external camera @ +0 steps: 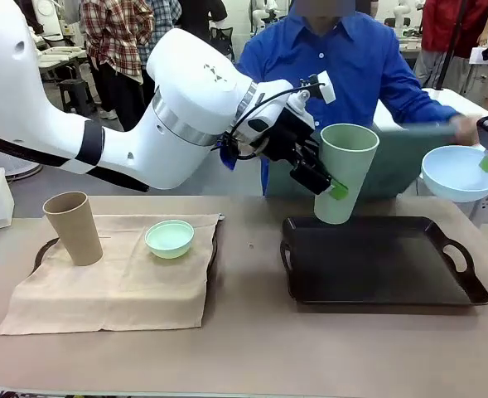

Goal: Set up a tray with a mat and arrange the tableware.
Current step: Pick up the Picnic Bowl and Reusable plastic cup from the Handle tray in front of the human's position and hold them in the air, then place the Picnic Bowl and Reusable plastic cup back onto the Handle tray in front of the human's position.

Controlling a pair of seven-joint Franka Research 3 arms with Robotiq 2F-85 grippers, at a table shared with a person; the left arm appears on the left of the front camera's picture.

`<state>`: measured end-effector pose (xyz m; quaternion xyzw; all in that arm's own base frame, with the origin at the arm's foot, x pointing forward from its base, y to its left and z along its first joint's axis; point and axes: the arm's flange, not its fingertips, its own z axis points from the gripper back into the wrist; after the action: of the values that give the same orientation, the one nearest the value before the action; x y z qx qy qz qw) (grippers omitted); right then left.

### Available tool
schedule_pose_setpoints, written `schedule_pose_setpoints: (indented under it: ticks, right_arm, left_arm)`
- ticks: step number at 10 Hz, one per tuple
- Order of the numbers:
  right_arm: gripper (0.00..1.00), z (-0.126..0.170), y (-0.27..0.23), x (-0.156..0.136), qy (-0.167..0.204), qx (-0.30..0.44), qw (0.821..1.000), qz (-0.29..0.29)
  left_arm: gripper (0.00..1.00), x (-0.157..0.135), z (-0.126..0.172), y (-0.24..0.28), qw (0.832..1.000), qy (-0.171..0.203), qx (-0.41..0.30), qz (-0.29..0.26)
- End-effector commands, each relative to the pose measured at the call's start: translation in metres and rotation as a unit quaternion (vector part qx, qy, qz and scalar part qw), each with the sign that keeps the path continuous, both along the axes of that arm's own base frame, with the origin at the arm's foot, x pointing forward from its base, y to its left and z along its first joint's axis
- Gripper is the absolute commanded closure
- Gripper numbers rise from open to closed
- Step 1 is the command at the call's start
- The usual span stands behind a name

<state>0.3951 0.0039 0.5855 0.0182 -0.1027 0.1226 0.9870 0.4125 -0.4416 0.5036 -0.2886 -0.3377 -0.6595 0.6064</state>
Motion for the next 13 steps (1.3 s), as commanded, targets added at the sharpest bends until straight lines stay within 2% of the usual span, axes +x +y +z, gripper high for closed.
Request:
schedule_pose_setpoints:
  ticks: [1, 13]
  right_arm:
    - [1.0, -0.0047, -0.0019, 0.0028, 0.005, 0.0, 1.0, -0.003]
    - [1.0, -0.0047, -0.0019, 0.0028, 0.005, 0.0, 1.0, -0.003]
  left_arm:
    - [1.0, 0.0021, -0.0016, -0.0046, 1.0, 0.002, -0.001, -0.004]
    - [1.0, 0.0021, -0.0016, -0.0046, 1.0, 0.002, -0.001, -0.004]
